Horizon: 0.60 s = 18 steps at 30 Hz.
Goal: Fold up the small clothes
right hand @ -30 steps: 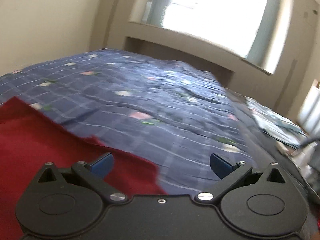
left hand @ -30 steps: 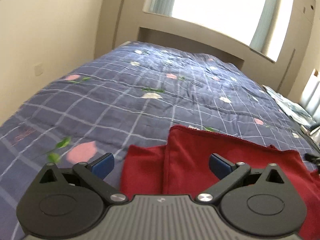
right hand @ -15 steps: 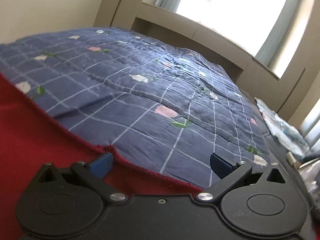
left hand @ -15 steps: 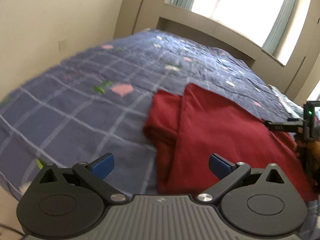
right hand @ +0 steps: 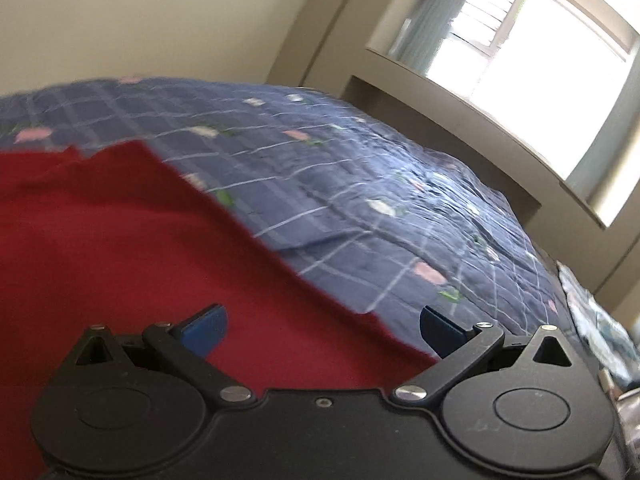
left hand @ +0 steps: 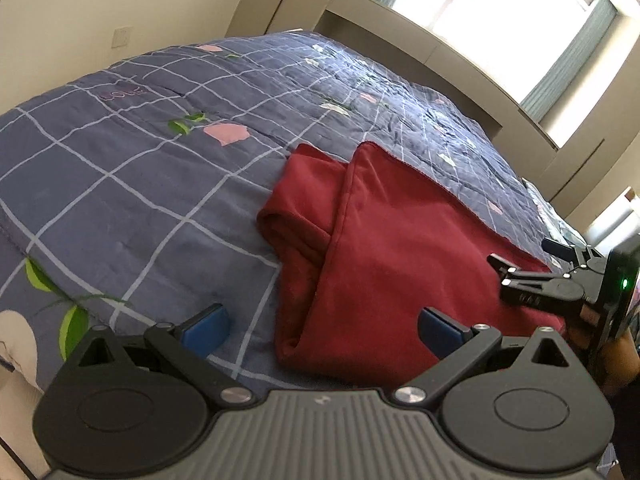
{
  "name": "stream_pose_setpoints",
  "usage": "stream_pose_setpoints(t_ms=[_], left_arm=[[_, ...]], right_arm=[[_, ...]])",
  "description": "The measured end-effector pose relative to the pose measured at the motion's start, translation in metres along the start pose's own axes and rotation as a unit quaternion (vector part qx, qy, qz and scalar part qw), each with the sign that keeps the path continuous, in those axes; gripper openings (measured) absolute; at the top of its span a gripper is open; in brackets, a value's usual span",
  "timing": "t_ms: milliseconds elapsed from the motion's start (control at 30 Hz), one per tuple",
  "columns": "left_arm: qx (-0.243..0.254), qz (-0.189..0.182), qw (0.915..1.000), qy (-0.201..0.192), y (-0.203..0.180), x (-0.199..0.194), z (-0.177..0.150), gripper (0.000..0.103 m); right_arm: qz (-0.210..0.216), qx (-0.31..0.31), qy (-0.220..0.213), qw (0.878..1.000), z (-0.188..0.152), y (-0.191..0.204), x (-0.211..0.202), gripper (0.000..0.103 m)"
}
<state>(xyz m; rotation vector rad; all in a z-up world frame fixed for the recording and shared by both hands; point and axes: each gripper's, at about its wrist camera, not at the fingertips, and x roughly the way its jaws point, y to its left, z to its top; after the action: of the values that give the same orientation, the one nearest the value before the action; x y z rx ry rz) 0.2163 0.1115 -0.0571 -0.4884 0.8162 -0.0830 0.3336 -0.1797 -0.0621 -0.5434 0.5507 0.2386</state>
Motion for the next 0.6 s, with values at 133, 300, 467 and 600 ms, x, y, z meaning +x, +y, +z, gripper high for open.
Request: stream_pose_setpoints(t_ms=[133, 300, 467, 600], left_arm=[[-0.003, -0.003, 1.0000, 0.002, -0.001, 0.000, 0.001, 0.103], [0.003, 0.001, 1.0000, -0.002, -0.003, 0.001, -0.001, 0.103], [0.015, 0.005, 0.9999, -0.004, -0.006, 0.001, -0.004, 0.103], [0.015, 0.001, 0.9999, -0.006, -0.004, 0.005, -0.001, 0.103]], right_arm=[[-0.012, -0.020, -0.017, 1.000, -0.010, 0.020, -0.021, 0.102], [-0.029, -0.020, -0.035, 0.999, -0.028, 0.041, -0.056, 0.102], [-0.038, 0.011, -0.041, 0.998, -0.045, 0.055, -0.084, 0.102], [-0.024, 0.057, -0.027, 0.998, -0.060, 0.062, -0.099, 0.102]])
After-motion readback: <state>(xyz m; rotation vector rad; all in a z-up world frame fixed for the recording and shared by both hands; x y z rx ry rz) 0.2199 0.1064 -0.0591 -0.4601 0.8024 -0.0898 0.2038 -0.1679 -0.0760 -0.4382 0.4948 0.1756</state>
